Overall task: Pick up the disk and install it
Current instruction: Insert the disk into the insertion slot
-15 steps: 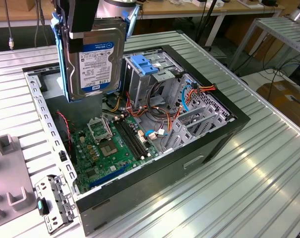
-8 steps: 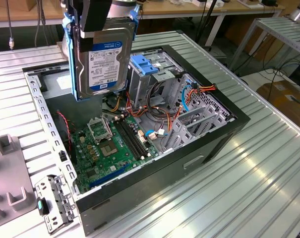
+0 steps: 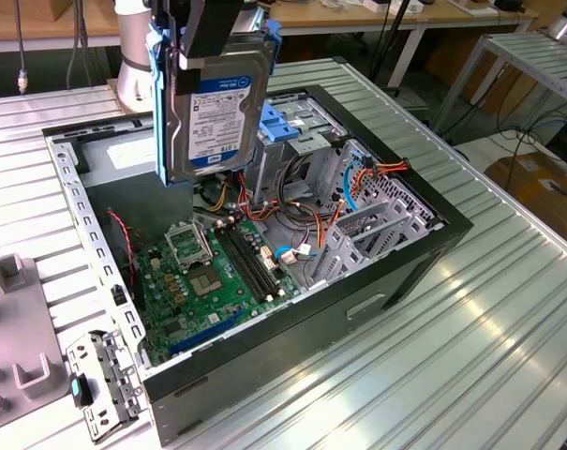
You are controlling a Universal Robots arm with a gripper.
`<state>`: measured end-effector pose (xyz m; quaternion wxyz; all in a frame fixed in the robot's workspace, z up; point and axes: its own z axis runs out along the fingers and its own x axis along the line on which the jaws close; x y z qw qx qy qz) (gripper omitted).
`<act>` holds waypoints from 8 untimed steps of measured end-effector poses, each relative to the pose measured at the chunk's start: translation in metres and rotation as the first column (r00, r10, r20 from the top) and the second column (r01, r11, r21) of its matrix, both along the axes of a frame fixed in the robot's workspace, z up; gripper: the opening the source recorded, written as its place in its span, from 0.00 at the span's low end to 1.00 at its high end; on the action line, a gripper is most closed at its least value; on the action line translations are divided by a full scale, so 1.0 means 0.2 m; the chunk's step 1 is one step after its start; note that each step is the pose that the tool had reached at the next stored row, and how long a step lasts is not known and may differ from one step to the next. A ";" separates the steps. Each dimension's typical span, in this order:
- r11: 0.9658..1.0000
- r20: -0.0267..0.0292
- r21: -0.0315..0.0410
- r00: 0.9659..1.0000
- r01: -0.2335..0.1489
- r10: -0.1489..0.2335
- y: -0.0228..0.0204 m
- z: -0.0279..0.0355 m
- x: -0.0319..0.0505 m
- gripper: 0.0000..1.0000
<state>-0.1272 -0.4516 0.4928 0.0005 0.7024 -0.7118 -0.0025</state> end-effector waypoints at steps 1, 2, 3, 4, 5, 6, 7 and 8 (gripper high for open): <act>1.000 0.000 0.000 1.000 0.000 0.000 -0.008 0.000 0.000 0.37; 1.000 0.000 0.000 1.000 0.000 0.000 -0.024 -0.001 0.000 0.37; 1.000 0.000 0.000 1.000 0.000 0.000 -0.047 0.000 0.000 0.37; 1.000 0.000 0.000 1.000 0.000 0.000 -0.071 -0.001 0.000 0.37; 1.000 0.000 0.000 1.000 0.000 0.000 -0.090 -0.002 0.000 0.37; 1.000 0.000 0.000 1.000 0.000 0.000 -0.120 -0.002 0.001 0.37; 1.000 0.000 -0.001 1.000 0.000 0.000 -0.139 -0.003 0.004 0.37; 1.000 0.000 -0.001 1.000 0.000 0.000 -0.151 -0.003 0.010 0.37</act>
